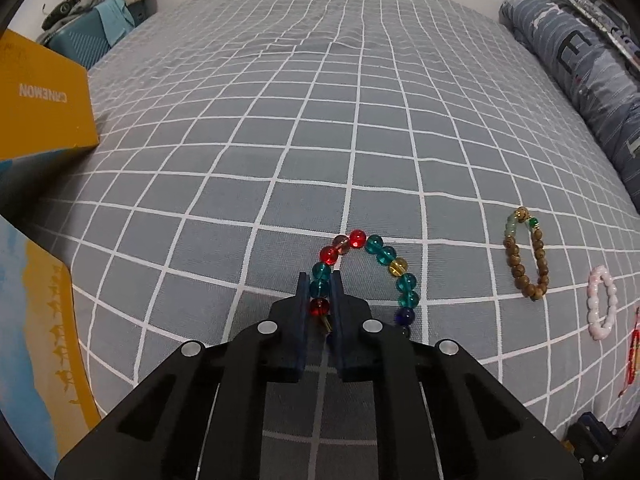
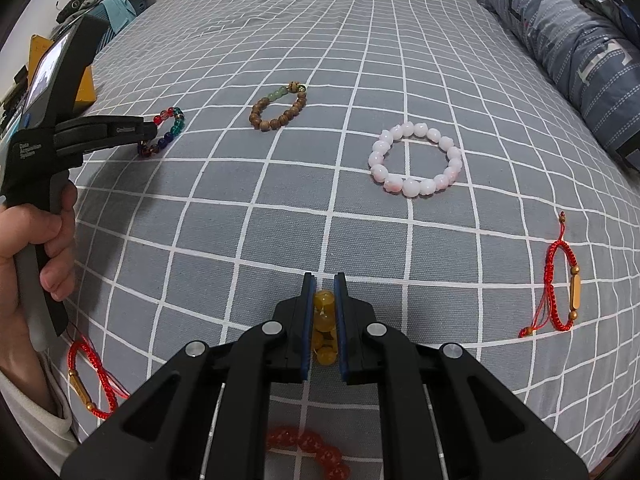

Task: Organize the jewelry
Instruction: 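Lift both held bracelets and carry them over the white box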

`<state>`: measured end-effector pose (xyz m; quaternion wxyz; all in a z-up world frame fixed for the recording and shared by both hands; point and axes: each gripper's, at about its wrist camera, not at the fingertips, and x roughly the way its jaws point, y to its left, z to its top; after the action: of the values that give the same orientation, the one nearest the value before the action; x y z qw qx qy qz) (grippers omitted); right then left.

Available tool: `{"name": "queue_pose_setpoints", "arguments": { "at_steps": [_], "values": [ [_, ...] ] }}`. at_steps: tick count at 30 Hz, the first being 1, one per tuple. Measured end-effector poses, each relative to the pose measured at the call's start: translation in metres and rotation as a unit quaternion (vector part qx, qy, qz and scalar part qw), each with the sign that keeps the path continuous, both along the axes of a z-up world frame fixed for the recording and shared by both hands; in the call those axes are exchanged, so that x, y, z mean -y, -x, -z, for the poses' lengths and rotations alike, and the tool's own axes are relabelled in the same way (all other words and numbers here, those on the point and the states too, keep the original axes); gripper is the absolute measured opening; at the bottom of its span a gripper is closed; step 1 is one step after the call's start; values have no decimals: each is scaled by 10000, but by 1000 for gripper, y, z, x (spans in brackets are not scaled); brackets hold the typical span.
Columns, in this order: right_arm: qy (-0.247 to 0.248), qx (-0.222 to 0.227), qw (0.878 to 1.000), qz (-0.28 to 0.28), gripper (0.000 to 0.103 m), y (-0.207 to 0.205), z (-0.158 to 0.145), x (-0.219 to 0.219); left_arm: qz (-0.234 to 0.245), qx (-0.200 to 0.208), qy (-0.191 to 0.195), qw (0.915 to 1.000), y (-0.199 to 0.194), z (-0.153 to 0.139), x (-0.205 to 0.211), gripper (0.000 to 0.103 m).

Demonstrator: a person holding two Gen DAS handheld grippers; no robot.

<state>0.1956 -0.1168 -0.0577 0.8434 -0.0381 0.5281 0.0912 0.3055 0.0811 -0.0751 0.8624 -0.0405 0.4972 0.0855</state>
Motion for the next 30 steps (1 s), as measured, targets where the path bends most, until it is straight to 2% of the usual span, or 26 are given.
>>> {"name": "queue_pose_setpoints", "arguments": {
  "at_steps": [7,18,30],
  "values": [
    [-20,74,10000,-1,9,3,-6,-2,98,183,44,9998,9,-17,9,9],
    [-86,344,9994,20,9,16,-34,-4,339,489,209,9980,34,-58,24,9],
    [-160,586,9982,27,9,34,-64,-4,527,731,152,9958,67,-95,34,9]
  ]
}}
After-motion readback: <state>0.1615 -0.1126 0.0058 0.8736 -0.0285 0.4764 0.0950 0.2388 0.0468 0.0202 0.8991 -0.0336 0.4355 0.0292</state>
